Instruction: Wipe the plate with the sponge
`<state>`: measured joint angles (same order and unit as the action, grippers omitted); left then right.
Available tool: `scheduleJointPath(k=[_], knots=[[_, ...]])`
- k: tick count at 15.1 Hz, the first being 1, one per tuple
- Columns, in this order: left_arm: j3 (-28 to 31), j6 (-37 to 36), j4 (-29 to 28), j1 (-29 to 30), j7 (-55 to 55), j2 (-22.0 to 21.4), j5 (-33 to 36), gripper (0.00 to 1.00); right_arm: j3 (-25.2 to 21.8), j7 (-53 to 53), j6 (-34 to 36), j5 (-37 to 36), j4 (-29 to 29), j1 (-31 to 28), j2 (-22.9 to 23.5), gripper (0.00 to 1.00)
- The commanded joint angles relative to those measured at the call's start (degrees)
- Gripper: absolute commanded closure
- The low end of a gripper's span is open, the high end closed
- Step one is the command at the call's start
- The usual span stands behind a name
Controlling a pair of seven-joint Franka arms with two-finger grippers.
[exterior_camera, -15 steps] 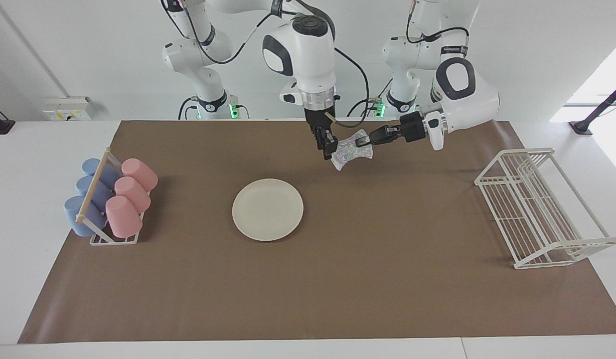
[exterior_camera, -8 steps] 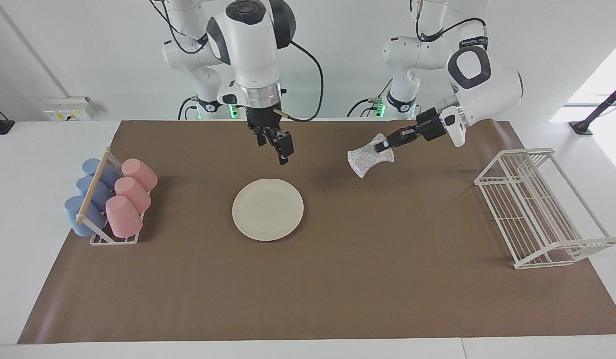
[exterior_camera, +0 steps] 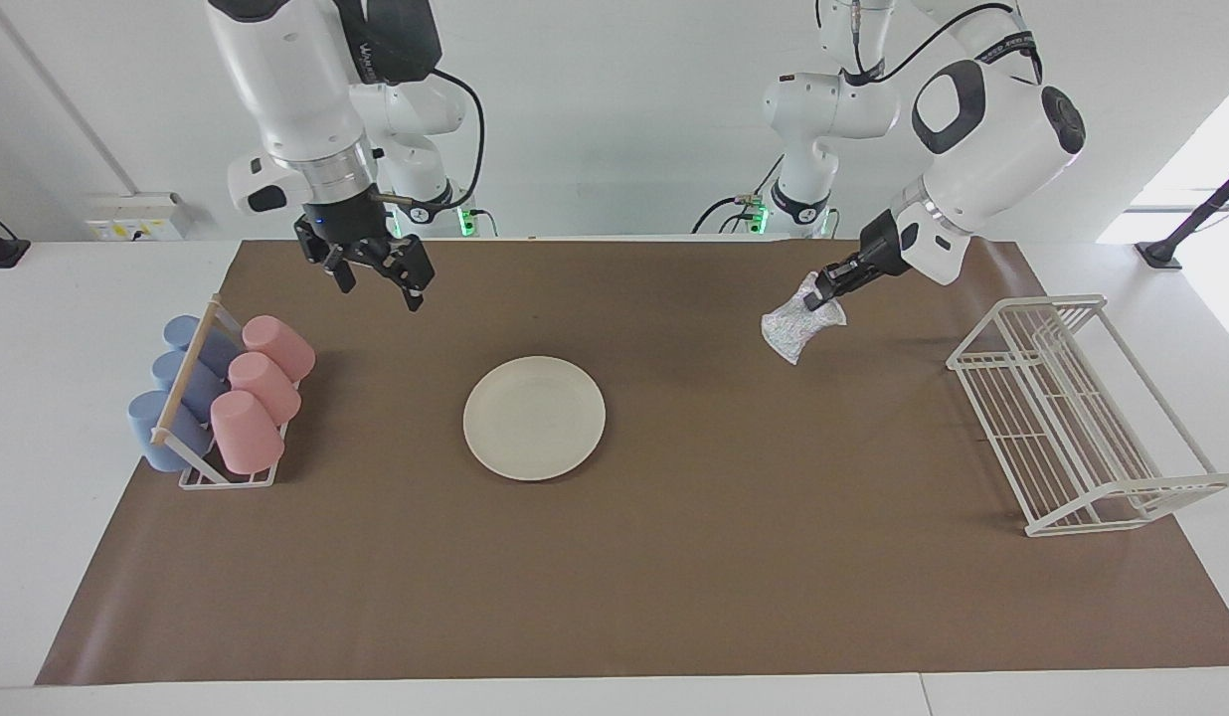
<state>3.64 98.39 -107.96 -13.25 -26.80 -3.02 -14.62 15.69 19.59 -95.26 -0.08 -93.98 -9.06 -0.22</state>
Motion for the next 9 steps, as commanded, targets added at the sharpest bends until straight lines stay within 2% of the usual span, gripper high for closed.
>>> scheduleJointPath(k=[1, 4, 6, 7, 9], knots=[[-0.3, -3.6, 3.8, -0.6, -1.1, 2.1, 11.7, 1.0, -0.1, -8.2, 1.7, 1.0, 1.1, -1.3, -0.7, 0.0], [-0.7, -8.5, 8.4, -0.8, -1.0, 3.8, 22.9, 1.0, -0.5, -15.6, 5.6, 0.8, 4.7, -1.7, 0.3, 0.0], [-0.8, -12.2, 12.0, -1.9, -0.9, 5.3, 30.4, 1.0, -1.2, -19.2, 7.2, 0.7, 5.0, -2.3, 0.4, 0.0], [-0.9, -12.5, 12.1, -3.0, -0.9, 5.3, 36.3, 1.0, -2.0, -20.7, 7.7, 0.6, 5.0, -2.4, 0.4, 0.0], [-0.9, -12.6, 11.9, -4.1, -0.9, 5.4, 43.5, 1.0, -2.2, -22.2, 7.5, 0.3, 5.0, -2.3, 0.5, 0.0]])
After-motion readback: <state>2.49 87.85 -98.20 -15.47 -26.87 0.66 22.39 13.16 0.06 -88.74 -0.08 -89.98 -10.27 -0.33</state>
